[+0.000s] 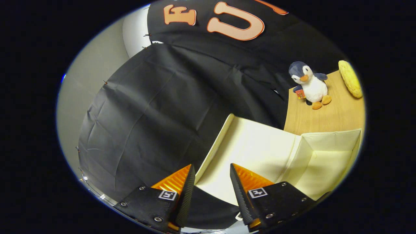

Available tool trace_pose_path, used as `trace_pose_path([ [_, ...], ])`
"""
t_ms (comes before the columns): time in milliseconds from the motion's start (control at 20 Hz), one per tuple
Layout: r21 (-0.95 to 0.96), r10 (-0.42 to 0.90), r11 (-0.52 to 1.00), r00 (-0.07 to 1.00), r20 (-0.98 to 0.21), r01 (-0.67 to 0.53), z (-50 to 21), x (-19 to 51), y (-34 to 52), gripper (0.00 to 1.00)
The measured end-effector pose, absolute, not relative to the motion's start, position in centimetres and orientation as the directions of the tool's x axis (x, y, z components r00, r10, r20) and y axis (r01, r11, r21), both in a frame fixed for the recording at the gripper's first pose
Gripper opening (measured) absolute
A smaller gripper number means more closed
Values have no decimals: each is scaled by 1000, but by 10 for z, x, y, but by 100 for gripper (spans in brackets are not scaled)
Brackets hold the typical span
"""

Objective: Open the storage box then place both shoes into the box .Put the left shoe in first, then the right shoe, with the right side of both shoes facing outward in a uniform manner.

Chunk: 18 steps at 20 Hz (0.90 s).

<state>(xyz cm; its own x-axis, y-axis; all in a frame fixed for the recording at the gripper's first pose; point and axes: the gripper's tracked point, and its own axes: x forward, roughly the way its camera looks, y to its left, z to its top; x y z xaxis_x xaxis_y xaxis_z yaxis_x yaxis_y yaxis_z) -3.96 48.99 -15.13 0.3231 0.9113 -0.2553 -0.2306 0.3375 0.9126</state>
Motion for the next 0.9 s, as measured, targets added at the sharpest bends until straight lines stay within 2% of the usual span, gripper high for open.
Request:
trace_pose_path([
  [150,861,871,434,368,-326,-266,-169,-36,460,78],
  [250,822,837,496,405,-368,-279,-184,-35,433,82],
  [600,603,660,740,492,-567,-297,-252,-55,324,88],
  [750,516,573,814,513,-639,-267,-281,-66,275,94],
  [900,456,485,869,521,-703,-194,-308,-78,227,94],
])
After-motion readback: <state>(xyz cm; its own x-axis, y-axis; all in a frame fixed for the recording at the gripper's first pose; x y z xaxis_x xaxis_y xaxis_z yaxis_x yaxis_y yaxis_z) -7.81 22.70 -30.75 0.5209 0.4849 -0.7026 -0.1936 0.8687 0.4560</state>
